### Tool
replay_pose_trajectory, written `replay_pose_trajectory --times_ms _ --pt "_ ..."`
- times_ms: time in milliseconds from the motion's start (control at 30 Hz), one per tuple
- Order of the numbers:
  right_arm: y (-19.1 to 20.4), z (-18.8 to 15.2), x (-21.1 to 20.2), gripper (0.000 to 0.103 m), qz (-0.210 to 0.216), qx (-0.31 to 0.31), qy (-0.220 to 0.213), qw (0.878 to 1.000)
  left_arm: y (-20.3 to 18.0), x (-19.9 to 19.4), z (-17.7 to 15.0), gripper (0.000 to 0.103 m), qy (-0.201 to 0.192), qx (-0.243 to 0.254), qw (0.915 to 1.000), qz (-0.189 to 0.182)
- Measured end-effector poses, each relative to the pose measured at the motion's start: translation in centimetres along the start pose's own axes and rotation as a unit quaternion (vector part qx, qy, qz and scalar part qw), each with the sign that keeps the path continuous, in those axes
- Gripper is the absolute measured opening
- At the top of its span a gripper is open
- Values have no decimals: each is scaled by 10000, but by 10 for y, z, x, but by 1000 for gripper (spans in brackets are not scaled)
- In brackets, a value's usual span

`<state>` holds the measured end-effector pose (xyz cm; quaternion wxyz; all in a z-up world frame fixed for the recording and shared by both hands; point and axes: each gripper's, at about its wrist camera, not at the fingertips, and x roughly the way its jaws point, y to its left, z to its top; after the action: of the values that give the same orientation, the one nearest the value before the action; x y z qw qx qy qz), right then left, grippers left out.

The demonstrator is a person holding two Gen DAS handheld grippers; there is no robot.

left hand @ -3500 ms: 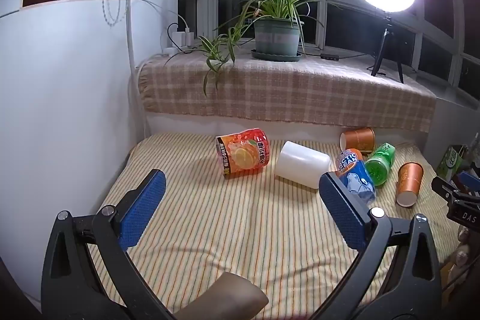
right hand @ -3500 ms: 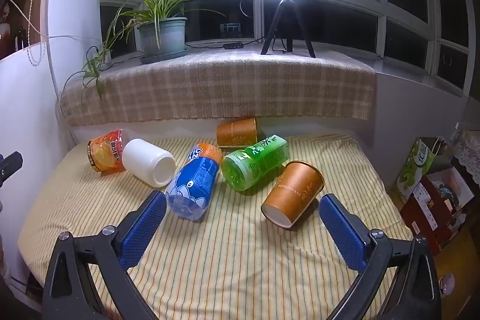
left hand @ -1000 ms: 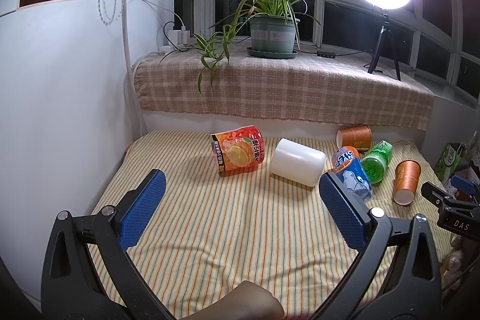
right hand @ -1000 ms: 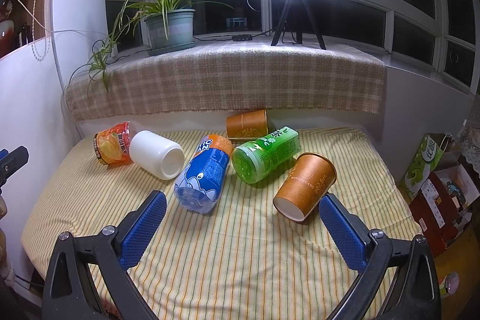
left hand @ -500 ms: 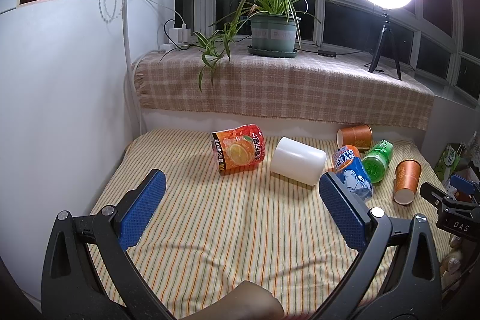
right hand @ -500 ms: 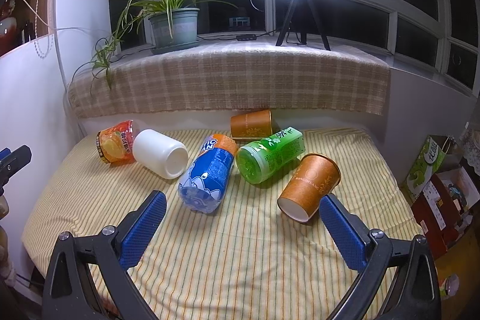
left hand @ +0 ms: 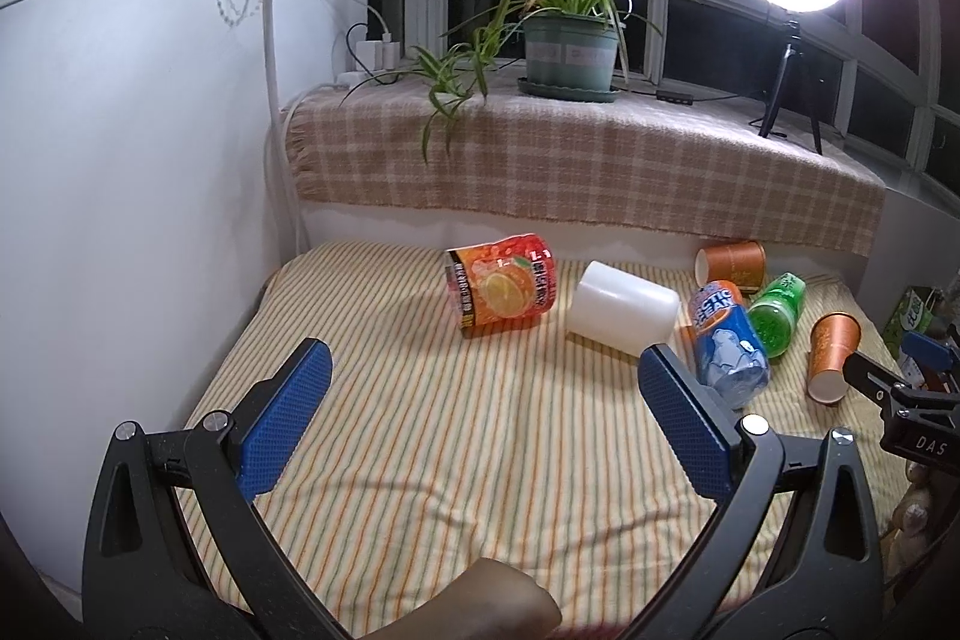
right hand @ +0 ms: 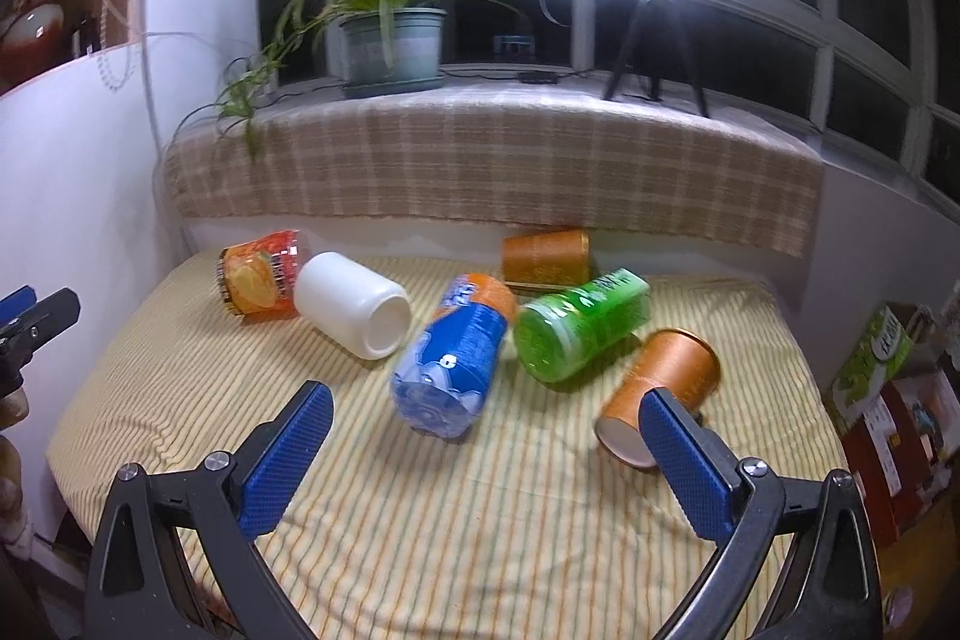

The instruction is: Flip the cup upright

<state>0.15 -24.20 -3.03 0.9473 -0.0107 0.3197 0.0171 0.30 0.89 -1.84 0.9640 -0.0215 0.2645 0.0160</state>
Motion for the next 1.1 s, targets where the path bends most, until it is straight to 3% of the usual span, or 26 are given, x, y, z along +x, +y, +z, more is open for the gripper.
replay_pose_trajectory --times_ms 300,600,800,1100 --pt "31 16 22 103 710 -673 -226 9949 23 8 -6 103 137 -70 9997 211" --pt "78 40 55 103 1493 -1589 -108 9759 48 14 -16 103 303 -115 9989 334" --pt "120 56 79 103 1879 -2591 -99 9473 62 15 -25 103 422 -185 9980 438" --pt "177 65 128 102 2459 -3827 119 8905 83 19 -35 103 596 -346 9960 569"
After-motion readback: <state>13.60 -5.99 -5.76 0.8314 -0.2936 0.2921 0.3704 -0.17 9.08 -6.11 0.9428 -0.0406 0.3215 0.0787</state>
